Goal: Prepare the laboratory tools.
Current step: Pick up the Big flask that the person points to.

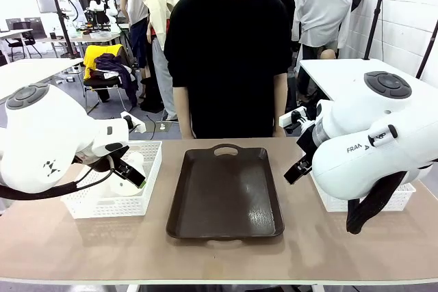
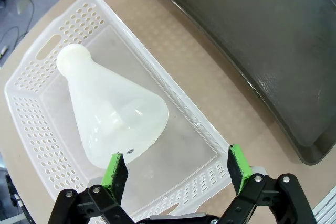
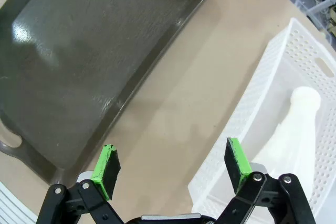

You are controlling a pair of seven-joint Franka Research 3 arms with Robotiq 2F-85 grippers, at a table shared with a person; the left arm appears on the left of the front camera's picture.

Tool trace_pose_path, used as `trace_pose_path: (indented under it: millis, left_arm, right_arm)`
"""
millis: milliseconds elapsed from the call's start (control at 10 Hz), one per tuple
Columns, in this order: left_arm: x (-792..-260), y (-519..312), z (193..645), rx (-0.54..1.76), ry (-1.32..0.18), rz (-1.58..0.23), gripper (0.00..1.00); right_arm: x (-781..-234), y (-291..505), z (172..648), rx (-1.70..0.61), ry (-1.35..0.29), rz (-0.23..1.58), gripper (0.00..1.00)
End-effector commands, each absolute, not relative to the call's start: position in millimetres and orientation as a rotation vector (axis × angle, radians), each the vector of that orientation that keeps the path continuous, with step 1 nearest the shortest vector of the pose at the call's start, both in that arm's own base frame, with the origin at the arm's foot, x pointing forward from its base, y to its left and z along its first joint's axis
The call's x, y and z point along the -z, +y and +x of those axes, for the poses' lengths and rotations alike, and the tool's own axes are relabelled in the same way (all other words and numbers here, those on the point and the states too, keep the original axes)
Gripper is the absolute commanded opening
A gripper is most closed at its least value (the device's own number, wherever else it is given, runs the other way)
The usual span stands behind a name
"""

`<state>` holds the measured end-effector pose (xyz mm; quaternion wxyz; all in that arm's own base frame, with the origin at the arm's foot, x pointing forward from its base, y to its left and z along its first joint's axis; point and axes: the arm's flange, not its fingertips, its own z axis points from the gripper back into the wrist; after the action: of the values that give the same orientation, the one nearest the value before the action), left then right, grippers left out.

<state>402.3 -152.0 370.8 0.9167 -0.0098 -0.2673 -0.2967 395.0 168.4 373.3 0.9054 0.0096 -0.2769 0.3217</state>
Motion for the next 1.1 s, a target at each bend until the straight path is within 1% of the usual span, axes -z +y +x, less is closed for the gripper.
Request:
trace_pose_path:
  millis: [0,300,400,600,700,900,1000]
  left_arm:
    - [-371,-151,403,0.607,-0.550,-0.021,1.00]
    - [-371,-152,402,0.611,-0.550,-0.020,1.00]
    - [-393,-143,399,0.594,-0.586,-0.038,1.00]
    - [-430,-117,395,0.551,-0.624,-0.201,1.00]
    - [-440,-108,396,0.546,-0.628,-0.304,1.00]
    - [-456,-89,408,0.520,-0.609,-0.527,1.00]
    - [-458,-75,418,0.470,-0.579,-0.622,1.00]
  right_arm:
    - [-373,168,395,-0.664,-0.572,0.020,1.00]
    - [-373,168,395,-0.665,-0.572,0.020,1.00]
    - [-400,157,397,-0.636,-0.584,0.045,1.00]
    - [-454,132,407,-0.598,-0.564,0.144,1.00]
    - [-471,119,414,-0.578,-0.546,0.193,1.00]
    - [-492,88,431,-0.563,-0.423,0.342,1.00]
    - [-495,68,442,-0.597,-0.316,0.467,1.00]
